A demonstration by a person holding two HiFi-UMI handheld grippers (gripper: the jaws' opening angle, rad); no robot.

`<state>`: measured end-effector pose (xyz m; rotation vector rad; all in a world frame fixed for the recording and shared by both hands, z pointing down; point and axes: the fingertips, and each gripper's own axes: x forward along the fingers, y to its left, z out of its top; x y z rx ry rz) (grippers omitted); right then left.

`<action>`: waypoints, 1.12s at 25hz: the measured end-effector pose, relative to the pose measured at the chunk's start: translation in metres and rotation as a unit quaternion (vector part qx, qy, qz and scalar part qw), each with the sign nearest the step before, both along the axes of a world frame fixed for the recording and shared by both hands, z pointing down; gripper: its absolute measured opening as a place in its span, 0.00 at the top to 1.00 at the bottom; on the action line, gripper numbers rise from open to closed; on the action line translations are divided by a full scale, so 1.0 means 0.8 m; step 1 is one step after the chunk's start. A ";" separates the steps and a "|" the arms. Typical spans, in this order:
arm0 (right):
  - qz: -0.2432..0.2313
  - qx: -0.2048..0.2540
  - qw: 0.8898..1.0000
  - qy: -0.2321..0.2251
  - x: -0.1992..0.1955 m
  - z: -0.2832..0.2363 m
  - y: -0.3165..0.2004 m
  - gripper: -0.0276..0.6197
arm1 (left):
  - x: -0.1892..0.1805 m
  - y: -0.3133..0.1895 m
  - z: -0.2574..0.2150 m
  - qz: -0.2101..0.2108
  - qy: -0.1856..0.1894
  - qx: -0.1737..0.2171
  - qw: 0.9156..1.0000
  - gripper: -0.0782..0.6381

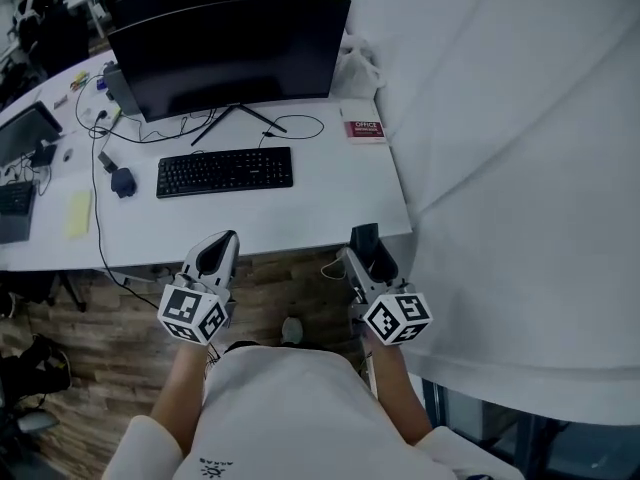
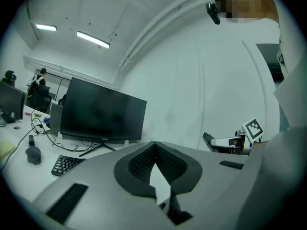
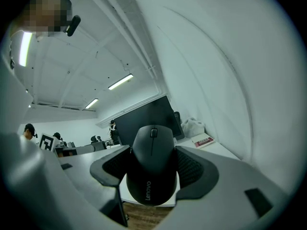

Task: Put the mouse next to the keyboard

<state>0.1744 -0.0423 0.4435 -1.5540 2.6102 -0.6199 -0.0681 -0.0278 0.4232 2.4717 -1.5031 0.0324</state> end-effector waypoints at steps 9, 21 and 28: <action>-0.019 -0.015 1.000 0.004 0.018 0.024 -0.045 0.49 | 0.017 -0.027 0.008 -0.023 -0.003 -0.012 1.000 0.88; -0.016 -0.033 0.999 0.020 -0.003 0.051 -0.096 0.49 | 0.027 -0.081 0.023 0.003 -0.010 -0.027 1.000 0.88; -0.007 -0.054 0.998 0.030 -0.029 0.078 -0.138 0.49 | 0.013 -0.128 0.044 0.022 -0.015 -0.037 0.999 0.88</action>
